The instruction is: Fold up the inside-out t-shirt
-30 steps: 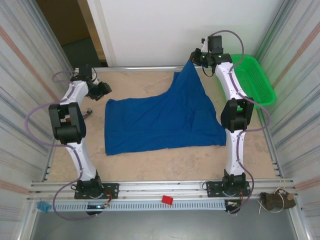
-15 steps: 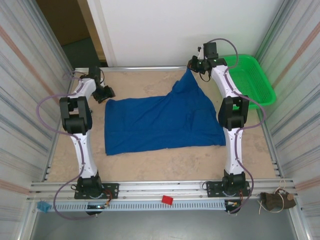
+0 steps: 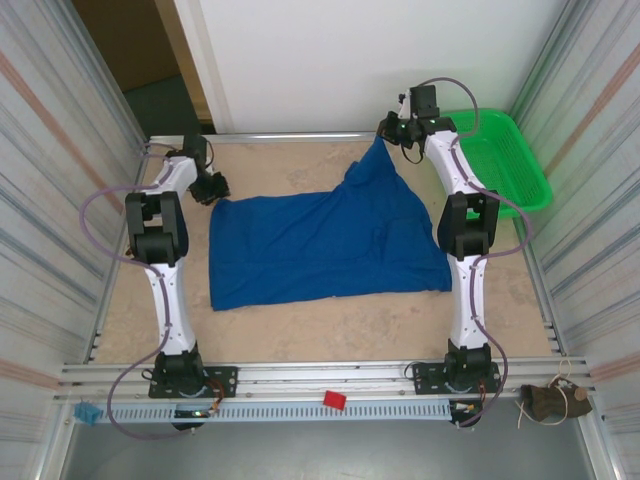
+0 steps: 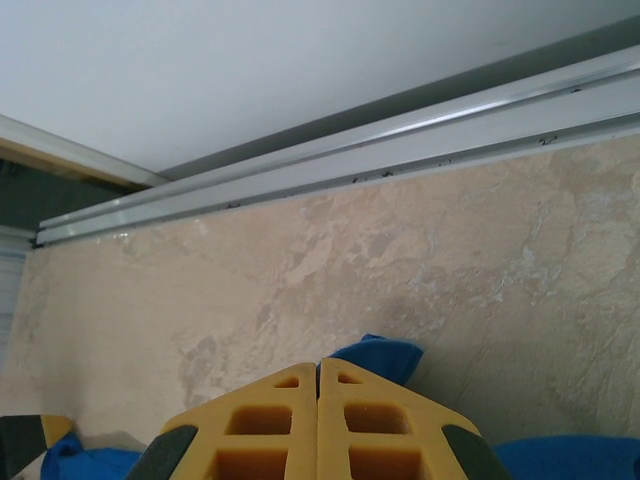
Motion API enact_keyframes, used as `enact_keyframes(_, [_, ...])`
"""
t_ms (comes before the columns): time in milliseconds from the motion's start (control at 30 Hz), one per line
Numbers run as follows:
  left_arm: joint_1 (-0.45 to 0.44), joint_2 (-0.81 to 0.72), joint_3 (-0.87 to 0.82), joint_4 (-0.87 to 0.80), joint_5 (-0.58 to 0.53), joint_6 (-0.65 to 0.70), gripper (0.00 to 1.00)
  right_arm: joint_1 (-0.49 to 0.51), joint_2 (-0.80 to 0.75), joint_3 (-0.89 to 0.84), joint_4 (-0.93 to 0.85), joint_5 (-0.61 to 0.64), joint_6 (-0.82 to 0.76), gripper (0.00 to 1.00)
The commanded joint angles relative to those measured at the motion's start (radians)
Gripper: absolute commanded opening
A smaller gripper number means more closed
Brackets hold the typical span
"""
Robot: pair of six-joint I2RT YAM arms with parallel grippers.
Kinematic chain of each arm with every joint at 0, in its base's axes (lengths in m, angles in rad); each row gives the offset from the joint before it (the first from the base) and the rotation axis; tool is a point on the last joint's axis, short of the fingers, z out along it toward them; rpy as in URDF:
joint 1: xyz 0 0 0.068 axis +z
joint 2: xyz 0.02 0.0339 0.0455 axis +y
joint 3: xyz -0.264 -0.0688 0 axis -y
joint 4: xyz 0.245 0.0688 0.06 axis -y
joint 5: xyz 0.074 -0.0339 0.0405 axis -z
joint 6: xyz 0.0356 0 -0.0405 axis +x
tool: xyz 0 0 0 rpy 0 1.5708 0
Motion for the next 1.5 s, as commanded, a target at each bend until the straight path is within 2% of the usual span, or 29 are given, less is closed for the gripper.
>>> enact_keyframes(0, [-0.005,0.010,0.005,-0.030,0.029,-0.003,0.00,-0.008,0.010,0.026,0.018,-0.027,0.023,0.00])
enact_keyframes(167, [-0.005,-0.059,-0.021,0.001,0.052,-0.013,0.00,-0.013,-0.009,0.024,0.010,-0.033,0.023,0.00])
enact_keyframes(367, [-0.008,-0.255,-0.139,0.086,0.079,-0.052,0.00,-0.032,-0.100,-0.037,0.019,-0.053,0.024,0.00])
enact_keyframes(533, [-0.012,-0.432,-0.343,0.190,0.119,-0.121,0.00,-0.037,-0.264,-0.253,0.100,-0.054,0.035,0.00])
enact_keyframes(667, [-0.012,-0.559,-0.515,0.254,0.125,-0.162,0.00,-0.050,-0.445,-0.532,0.195,-0.042,0.050,0.00])
enact_keyframes(967, [0.001,-0.757,-0.790,0.295,0.042,-0.266,0.00,-0.082,-0.837,-1.058,0.298,0.017,0.088,0.00])
enact_keyframes(1200, [0.016,-0.895,-0.908,0.292,-0.027,-0.323,0.00,-0.085,-1.054,-1.262,0.256,0.082,0.085,0.00])
enact_keyframes(1467, [0.061,-0.987,-0.964,0.262,-0.008,-0.319,0.00,-0.086,-1.252,-1.373,0.163,0.154,0.054,0.00])
